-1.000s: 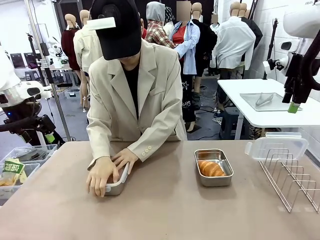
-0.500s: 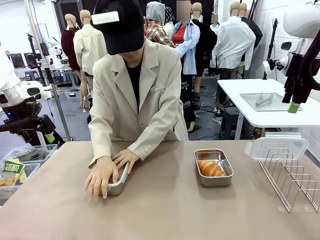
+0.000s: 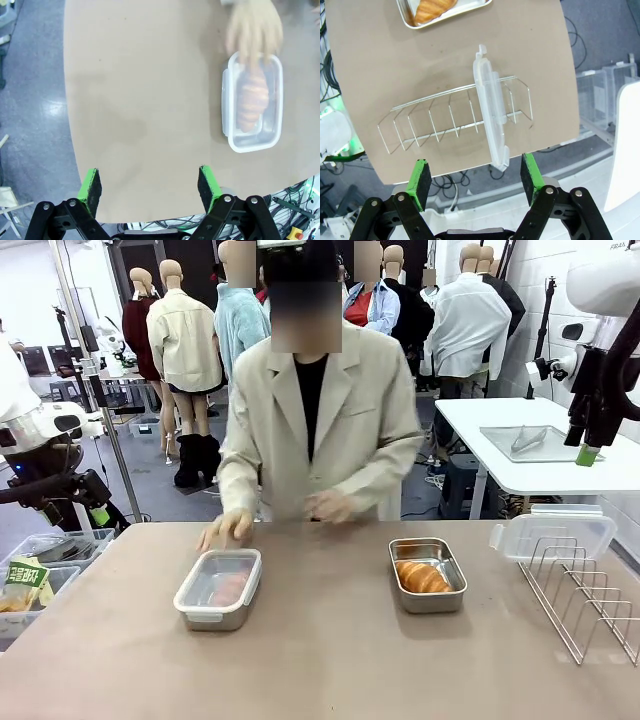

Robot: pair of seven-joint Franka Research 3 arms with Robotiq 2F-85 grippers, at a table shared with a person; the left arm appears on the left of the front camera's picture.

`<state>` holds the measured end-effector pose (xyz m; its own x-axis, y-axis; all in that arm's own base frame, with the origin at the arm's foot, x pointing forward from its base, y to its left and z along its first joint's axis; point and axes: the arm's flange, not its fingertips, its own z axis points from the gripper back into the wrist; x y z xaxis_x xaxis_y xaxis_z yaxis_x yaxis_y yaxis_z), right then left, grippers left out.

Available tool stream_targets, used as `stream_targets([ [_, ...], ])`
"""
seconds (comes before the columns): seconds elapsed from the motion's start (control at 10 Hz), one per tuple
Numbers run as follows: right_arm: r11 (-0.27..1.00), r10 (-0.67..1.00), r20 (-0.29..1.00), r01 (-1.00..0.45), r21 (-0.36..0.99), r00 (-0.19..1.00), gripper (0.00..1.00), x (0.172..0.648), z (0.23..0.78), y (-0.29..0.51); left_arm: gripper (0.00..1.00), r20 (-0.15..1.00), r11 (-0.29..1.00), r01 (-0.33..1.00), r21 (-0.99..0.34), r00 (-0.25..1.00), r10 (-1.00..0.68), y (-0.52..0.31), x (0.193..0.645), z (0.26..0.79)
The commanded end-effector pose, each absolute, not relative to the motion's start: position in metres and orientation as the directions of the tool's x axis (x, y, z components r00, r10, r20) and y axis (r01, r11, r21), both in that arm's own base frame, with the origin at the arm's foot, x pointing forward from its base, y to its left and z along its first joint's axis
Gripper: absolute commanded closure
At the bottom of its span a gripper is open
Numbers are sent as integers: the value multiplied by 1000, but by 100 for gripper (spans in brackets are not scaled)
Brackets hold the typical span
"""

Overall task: Place the bread in airtight containers.
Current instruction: Pick up one Airtight Container lid and hand it to the human.

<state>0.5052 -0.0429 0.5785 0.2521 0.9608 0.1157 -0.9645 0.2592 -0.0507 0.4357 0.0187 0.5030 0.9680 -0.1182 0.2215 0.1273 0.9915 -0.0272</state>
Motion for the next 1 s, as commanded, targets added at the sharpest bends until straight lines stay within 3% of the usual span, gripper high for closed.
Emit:
stream_targets([
  [0.0, 257, 963, 105, -965, -52, 250, 11, 504, 578, -44, 0, 223, 991, 126, -31, 968, -116, 20, 436, 504],
  [0.9, 257, 963, 105, -965, -52, 250, 11, 504, 578, -44, 0, 223, 991, 126, -31, 968, -116, 20, 436, 504],
])
